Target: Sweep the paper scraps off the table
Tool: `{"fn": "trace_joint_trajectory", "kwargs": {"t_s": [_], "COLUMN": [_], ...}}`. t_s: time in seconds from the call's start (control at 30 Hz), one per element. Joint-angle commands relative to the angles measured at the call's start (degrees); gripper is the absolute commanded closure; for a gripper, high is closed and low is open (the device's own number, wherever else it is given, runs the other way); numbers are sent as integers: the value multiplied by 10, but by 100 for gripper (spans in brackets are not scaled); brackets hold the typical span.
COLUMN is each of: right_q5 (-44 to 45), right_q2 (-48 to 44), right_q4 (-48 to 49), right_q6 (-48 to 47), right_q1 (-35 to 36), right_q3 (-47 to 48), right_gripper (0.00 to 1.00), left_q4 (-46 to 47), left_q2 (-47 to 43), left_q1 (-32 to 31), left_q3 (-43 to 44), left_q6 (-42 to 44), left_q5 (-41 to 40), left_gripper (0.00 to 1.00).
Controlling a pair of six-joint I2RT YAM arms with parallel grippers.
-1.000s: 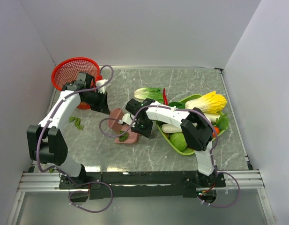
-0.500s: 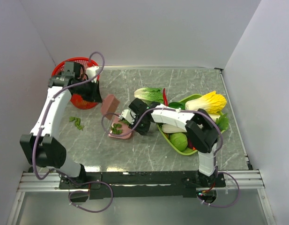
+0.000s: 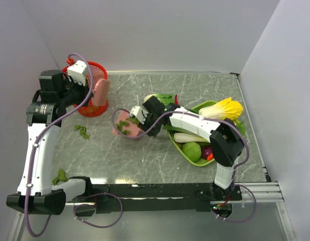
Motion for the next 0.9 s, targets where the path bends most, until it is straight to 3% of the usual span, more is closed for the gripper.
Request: {"fn": "trace_joint_trajectory", "kwargs": {"t_s": [0.0,0.17,0.4,0.87], "right_q5": [-10,2,51,131], "right_q2": [-10,15,74,202], "right_q4": [-34,-47,-62,-61], "right_q6": [9,35,50,43], "right_q1": [-5,-5,-4,1], "right_q3": [116,176,310,542], "right_gripper": [100,100,100,100], "left_q4": [105,201,229,242], "left_q2": [-16,-74,-72,-102], "left_q1": [27,27,49,98], "left_q3": [14,-24,4,-5], "left_q6": [-45,-78,-117,-137], "left_q5": [-22,-17,-74,-44], "left_gripper": [99,99,99,99]}}
